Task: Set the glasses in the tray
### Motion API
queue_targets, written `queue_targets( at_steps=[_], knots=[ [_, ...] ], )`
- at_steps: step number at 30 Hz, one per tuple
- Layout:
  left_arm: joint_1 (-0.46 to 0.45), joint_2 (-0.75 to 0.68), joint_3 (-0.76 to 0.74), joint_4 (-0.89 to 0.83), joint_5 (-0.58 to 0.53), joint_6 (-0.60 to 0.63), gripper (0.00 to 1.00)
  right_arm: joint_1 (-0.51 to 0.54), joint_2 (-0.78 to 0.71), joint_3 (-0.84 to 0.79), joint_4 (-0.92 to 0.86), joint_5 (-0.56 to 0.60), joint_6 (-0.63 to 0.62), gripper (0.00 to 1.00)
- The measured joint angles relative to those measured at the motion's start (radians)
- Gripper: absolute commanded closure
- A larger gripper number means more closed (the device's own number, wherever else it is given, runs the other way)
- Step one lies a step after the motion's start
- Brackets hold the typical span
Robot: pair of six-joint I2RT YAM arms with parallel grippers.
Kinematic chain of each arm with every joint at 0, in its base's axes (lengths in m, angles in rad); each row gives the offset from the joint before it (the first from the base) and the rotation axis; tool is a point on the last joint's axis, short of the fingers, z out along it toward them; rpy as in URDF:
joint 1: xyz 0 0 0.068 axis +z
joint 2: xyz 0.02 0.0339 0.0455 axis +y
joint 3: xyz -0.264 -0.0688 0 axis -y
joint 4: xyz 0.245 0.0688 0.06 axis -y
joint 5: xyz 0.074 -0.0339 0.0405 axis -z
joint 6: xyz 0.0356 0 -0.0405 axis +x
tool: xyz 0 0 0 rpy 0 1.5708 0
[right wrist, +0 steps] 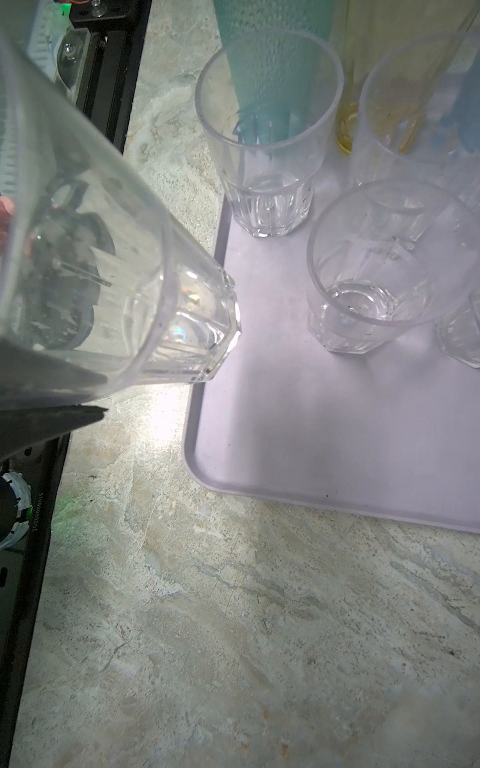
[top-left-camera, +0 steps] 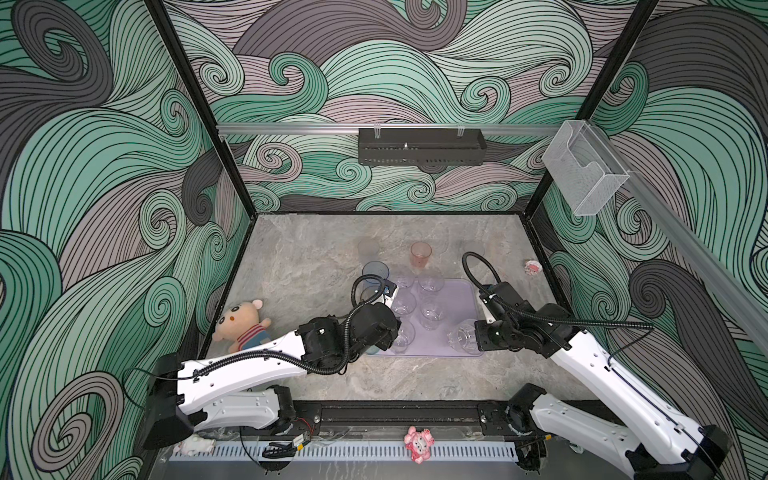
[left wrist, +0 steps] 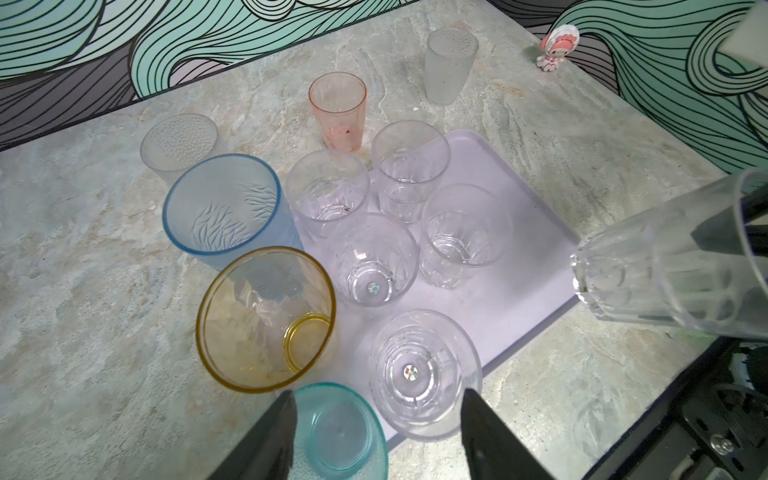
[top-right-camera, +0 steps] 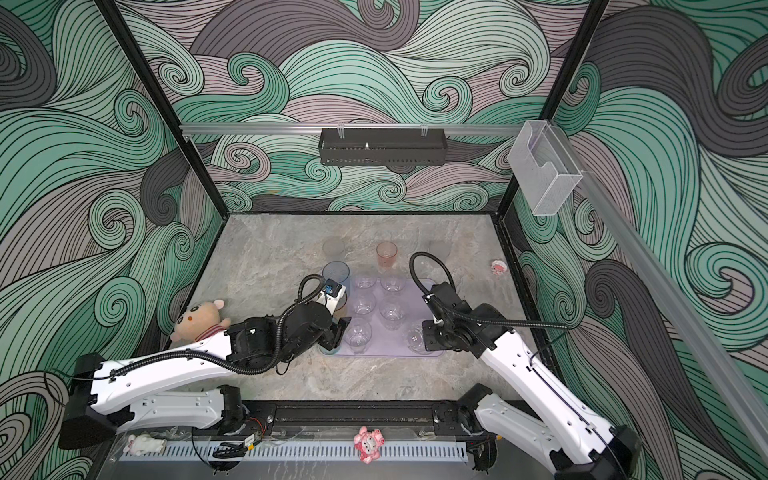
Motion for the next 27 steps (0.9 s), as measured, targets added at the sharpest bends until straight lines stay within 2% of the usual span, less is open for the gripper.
queue_targets(
  at_steps=[5,10,20,27],
  knots=[
    [0.0,-0.072,-0.089,0.016,-0.024,0.013,0.34,0.035,0.004,0.0,-0.023,0.02,0.022,0.97],
    [0.0,-0.077,-0.104,0.025,-0.029,0.025,0.34,0.075,0.035,-0.013,-0.022,0.041,0.053,0.97],
    [0.0,-0.061,-0.104,0.032,-0.068,0.029,0.32,0.192,0.234,-0.011,0.05,0.12,0.084,0.97],
    [0.006,-0.102,-0.126,0.036,-0.09,0.034,0.32,0.235,0.354,-0.003,0.143,0.131,0.092,0.97]
  ],
)
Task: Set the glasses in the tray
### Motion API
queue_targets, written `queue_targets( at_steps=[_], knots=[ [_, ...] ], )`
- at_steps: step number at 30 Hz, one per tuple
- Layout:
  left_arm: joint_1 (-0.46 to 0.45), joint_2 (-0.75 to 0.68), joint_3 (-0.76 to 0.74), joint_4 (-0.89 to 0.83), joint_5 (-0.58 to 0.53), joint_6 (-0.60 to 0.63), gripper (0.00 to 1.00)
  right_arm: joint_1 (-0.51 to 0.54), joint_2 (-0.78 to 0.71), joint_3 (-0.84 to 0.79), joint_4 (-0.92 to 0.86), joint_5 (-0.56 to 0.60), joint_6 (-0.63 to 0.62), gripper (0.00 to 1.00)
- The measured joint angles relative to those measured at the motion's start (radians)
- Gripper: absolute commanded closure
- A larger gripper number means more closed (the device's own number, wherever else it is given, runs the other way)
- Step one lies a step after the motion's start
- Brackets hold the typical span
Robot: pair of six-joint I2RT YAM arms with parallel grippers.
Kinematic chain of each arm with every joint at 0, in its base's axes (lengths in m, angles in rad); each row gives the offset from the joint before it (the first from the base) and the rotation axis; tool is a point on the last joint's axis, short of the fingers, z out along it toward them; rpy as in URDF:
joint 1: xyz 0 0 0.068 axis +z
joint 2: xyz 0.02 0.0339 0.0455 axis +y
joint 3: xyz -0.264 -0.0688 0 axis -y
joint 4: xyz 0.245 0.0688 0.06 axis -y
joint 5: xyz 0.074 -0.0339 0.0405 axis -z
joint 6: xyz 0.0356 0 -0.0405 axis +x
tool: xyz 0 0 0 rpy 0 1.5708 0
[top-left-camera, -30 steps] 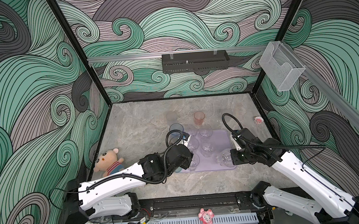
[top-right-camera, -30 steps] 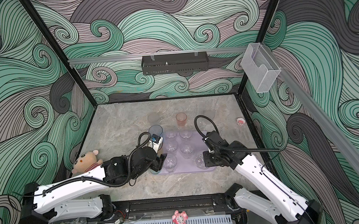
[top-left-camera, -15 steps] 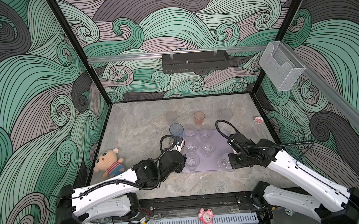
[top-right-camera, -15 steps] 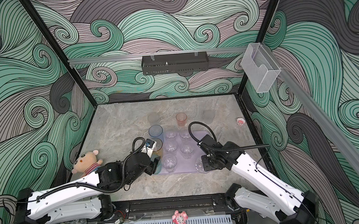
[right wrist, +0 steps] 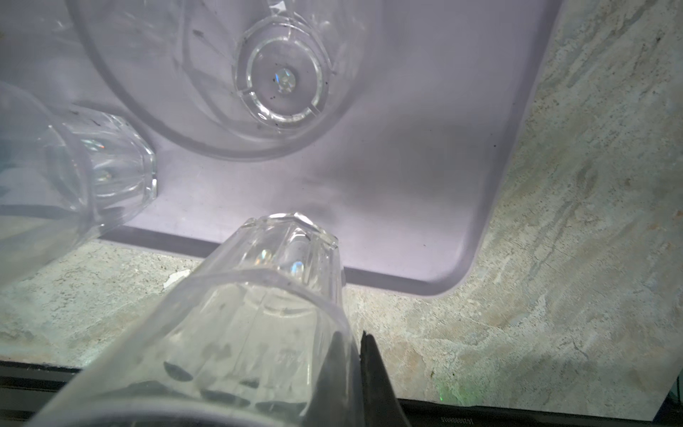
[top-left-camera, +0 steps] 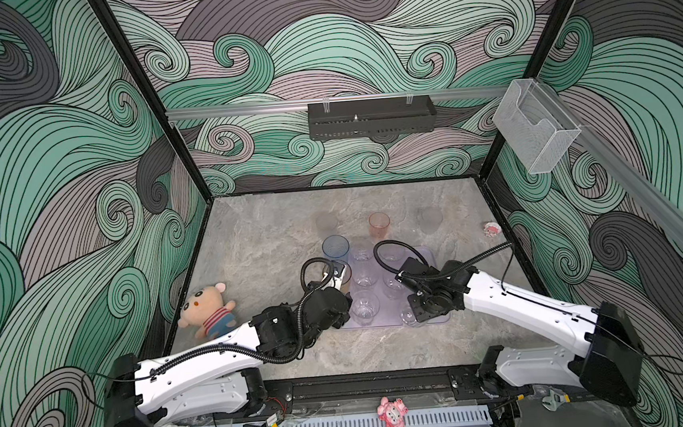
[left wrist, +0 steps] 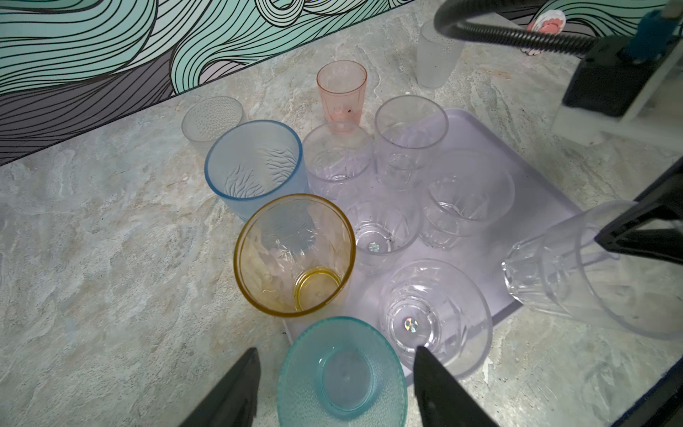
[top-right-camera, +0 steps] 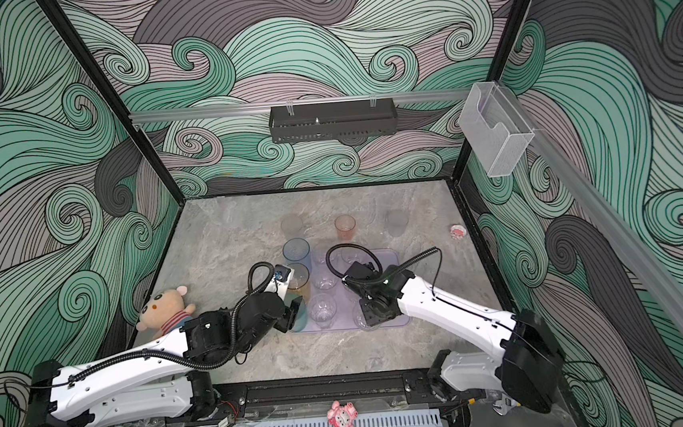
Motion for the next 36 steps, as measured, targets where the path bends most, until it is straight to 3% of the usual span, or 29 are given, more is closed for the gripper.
queue_targets(
  at_steps=[22,36],
  knots=[
    [0.018,-0.022,-0.03,0.004,-0.006,0.006,0.31,0.008,0.153,0.016,0.117,0.015,0.007,0.97],
    [0.028,-0.026,-0.032,0.004,-0.006,0.016,0.31,0.008,0.166,0.029,0.116,0.015,-0.008,0.79]
  ],
)
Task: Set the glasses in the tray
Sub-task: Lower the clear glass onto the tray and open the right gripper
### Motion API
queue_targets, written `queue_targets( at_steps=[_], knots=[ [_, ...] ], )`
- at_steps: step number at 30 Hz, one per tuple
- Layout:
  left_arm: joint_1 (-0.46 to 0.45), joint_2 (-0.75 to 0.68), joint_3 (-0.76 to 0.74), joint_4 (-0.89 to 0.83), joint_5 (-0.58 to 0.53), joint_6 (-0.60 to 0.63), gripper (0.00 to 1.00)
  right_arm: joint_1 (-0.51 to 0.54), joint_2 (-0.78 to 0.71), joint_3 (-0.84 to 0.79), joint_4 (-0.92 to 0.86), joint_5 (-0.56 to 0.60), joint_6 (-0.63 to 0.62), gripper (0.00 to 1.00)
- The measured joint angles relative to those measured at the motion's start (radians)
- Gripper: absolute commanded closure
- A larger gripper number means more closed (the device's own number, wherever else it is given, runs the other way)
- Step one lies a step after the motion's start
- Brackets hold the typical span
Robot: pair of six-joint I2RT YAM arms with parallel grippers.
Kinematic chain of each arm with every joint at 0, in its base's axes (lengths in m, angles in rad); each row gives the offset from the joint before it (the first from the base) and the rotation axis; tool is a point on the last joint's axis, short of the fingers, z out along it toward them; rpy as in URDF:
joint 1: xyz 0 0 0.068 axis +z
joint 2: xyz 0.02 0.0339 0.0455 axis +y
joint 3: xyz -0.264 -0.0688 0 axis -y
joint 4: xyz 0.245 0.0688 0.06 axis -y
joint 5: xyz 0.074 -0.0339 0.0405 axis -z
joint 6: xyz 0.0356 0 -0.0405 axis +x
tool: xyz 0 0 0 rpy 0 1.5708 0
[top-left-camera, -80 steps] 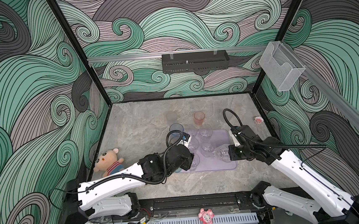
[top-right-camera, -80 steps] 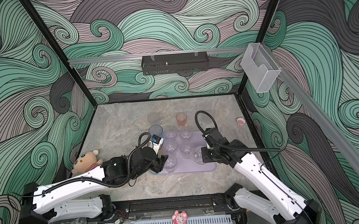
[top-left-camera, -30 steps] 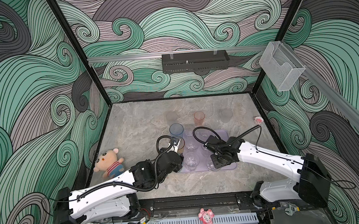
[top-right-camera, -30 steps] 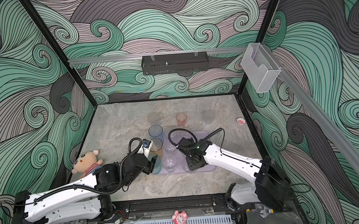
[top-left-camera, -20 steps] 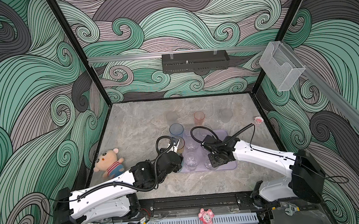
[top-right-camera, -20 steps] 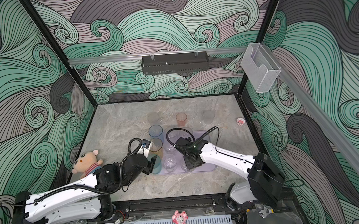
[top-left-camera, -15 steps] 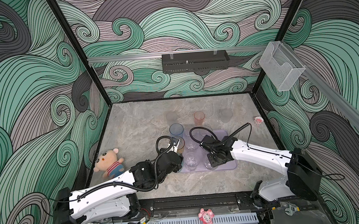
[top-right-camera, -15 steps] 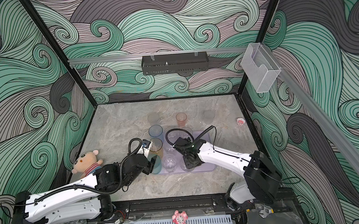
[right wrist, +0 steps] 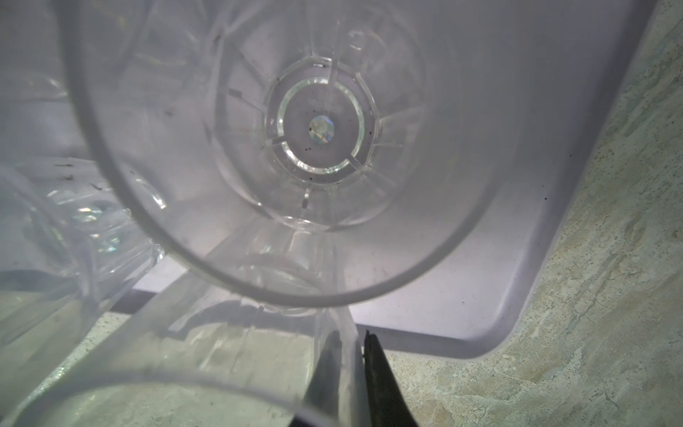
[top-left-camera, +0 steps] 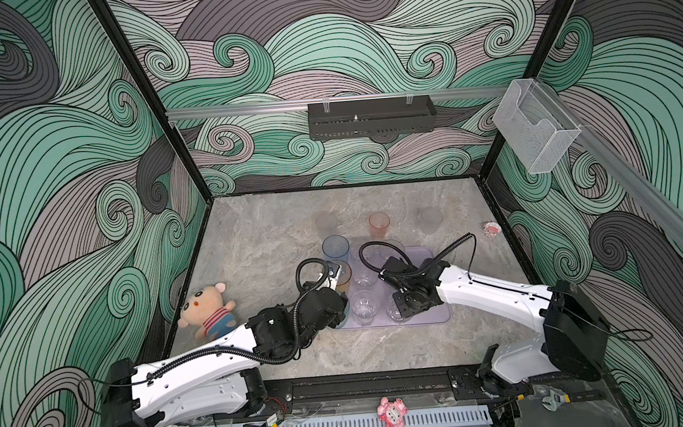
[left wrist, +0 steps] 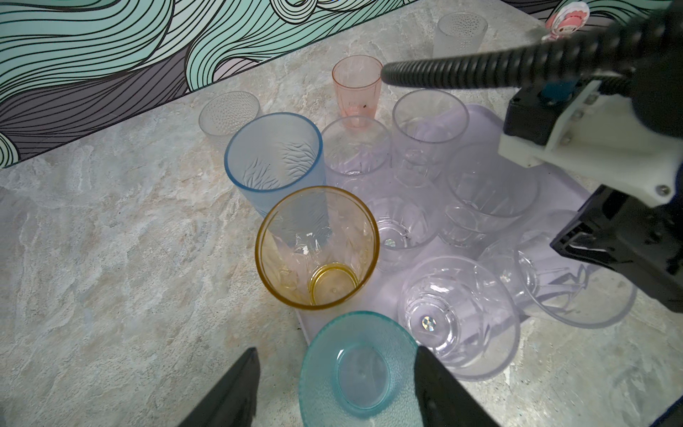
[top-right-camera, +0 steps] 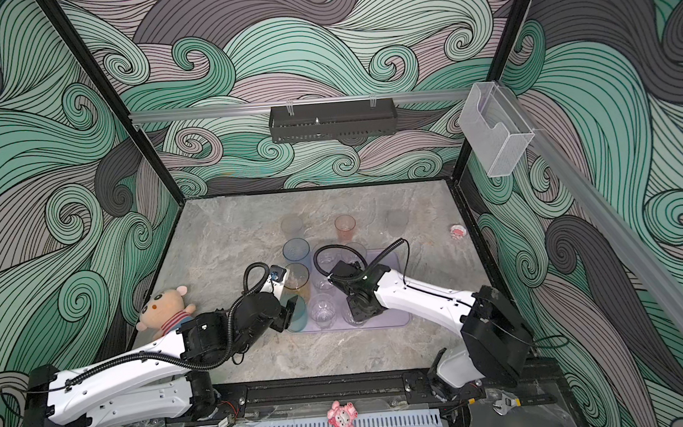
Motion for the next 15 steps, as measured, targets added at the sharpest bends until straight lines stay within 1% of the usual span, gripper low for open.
queue_targets(
  at_steps=[3,7,11,15],
  knots=[
    [0.007,-0.013,-0.007,-0.002,0.0,0.0,0.31,0.0,-0.002,0.009,-0.013,0.0,0.0,0.73],
    [0.033,-0.034,-0.01,-0.002,0.0,0.006,0.31,0.0,-0.025,0.042,-0.037,-0.001,-0.005,0.68],
    [0.087,-0.058,-0.01,-0.008,0.01,0.012,0.31,-0.011,-0.066,0.089,-0.058,-0.004,-0.012,0.66],
    [0.154,-0.091,-0.01,-0.014,0.037,0.016,0.31,-0.048,-0.102,0.101,-0.063,-0.021,-0.019,0.65]
  ],
)
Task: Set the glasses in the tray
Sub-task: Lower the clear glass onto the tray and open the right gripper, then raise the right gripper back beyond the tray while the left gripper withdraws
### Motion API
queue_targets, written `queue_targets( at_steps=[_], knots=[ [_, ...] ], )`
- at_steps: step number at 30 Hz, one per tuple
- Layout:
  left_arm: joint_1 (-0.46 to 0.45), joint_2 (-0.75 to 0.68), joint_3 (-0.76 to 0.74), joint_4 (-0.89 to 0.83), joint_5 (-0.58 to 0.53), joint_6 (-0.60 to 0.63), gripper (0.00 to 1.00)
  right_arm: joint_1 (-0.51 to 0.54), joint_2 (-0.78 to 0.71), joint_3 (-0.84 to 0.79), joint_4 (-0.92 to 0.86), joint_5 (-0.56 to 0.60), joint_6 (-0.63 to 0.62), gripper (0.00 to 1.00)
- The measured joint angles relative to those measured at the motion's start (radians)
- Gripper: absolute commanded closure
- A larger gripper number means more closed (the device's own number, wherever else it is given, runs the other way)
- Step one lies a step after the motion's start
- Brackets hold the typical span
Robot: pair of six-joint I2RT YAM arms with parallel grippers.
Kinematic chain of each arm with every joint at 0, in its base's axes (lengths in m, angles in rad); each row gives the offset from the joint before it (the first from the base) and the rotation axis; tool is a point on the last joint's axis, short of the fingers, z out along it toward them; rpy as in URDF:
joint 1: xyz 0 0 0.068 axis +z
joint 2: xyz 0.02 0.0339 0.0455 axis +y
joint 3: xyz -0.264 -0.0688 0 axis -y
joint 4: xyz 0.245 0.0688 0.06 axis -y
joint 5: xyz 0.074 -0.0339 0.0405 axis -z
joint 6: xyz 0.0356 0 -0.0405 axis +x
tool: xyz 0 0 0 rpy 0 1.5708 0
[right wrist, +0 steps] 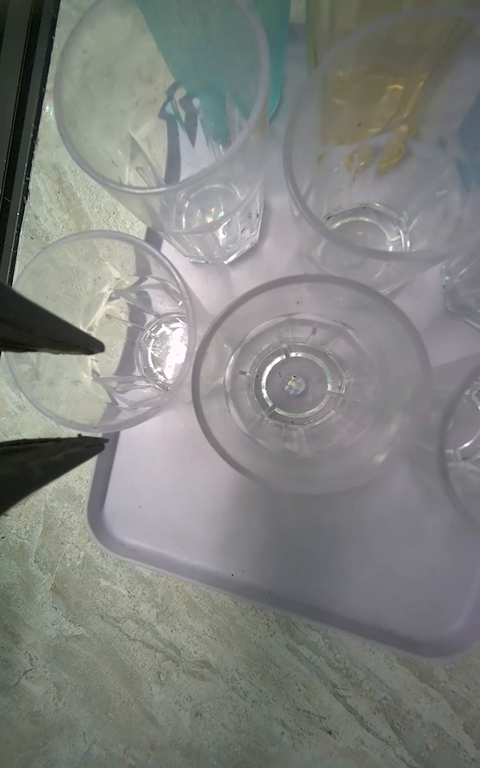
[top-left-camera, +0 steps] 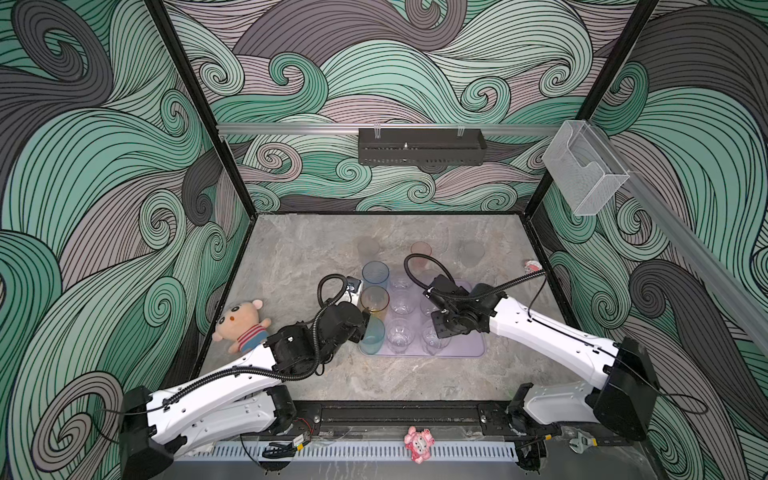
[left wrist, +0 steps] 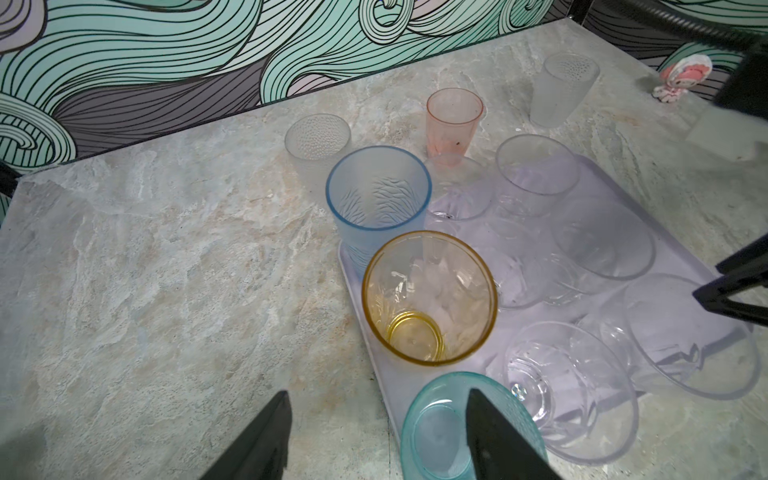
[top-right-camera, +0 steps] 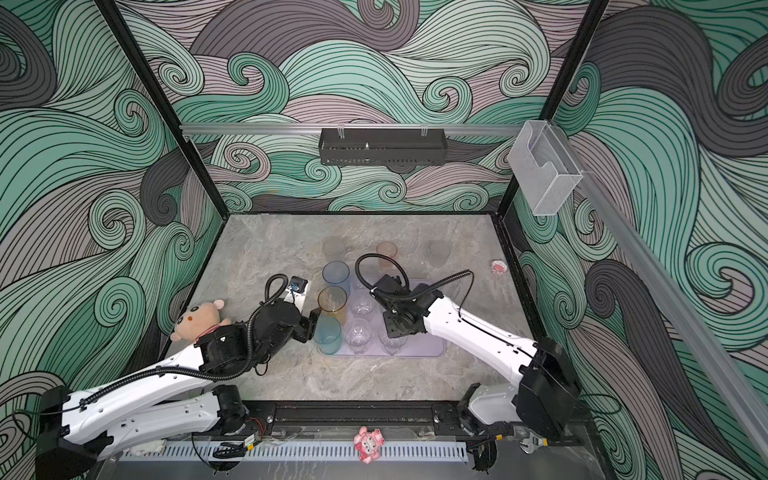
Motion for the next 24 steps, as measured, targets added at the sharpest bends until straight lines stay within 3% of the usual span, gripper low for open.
queue_targets(
  at_steps=[17,24],
  knots=[
    [0.082,-0.03,-0.029,-0.005,0.068,0.003,0.31,-0.043,0.001,-0.089,0.058,-0.125,0.027,0.7],
    [0.174,-0.052,-0.028,-0.04,0.097,0.002,0.29,-0.058,0.005,-0.078,0.061,-0.136,0.017,0.66]
  ],
)
